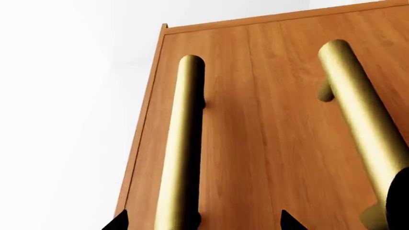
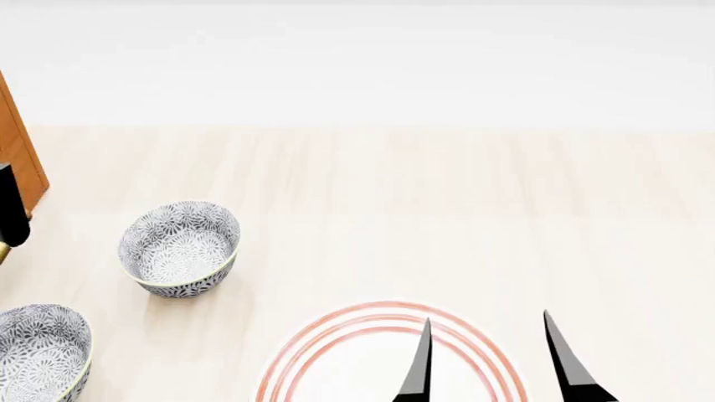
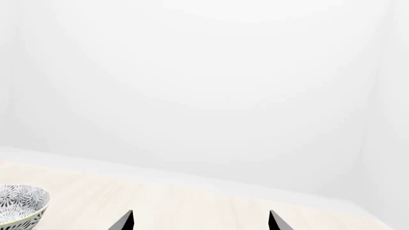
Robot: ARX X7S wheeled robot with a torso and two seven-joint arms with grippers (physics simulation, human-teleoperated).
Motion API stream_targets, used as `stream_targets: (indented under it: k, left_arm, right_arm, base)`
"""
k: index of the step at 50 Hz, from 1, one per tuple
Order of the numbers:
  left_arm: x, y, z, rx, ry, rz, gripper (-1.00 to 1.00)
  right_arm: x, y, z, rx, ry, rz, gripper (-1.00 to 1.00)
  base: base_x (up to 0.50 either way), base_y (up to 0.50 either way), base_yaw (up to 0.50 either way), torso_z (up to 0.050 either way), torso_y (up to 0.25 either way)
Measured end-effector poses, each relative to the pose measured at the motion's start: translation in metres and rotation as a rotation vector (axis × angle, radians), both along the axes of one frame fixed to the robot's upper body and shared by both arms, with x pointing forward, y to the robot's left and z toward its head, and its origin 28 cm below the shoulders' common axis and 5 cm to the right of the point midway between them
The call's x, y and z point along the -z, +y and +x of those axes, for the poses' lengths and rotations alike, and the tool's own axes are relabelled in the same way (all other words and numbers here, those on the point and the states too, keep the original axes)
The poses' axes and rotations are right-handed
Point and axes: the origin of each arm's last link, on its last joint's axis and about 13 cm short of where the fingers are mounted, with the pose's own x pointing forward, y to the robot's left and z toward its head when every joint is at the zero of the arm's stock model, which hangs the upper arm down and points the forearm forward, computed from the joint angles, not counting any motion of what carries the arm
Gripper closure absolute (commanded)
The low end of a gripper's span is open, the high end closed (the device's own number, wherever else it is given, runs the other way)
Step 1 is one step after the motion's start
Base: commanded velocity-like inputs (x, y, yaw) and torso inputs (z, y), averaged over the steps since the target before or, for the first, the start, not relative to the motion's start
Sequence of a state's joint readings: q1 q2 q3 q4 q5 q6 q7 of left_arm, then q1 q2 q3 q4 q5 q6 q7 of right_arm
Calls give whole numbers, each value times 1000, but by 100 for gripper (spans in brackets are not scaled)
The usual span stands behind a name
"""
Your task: Open the top drawer of the cabinet.
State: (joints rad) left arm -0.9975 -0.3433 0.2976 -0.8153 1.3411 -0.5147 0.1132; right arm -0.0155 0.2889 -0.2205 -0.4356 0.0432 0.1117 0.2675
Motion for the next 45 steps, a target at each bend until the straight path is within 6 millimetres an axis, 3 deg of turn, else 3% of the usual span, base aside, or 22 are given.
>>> stream_targets:
  k: [11,12,45]
  left_arm:
    - [-2,4,0,-22,-16,13,-100]
    - [-2,4,0,-23,-17,13,100]
    - [-8,0,-2,25,-54,-9,100]
  right_arm:
    - [0,0,0,-2,0,-3,-100]
    - [0,0,0,-2,0,-4,-100]
    - [3,1,0,-8,4,-13,-100]
  base:
    - [0,0,0,0,0]
    - [0,0,0,0,0]
    - [0,0,0,0,0]
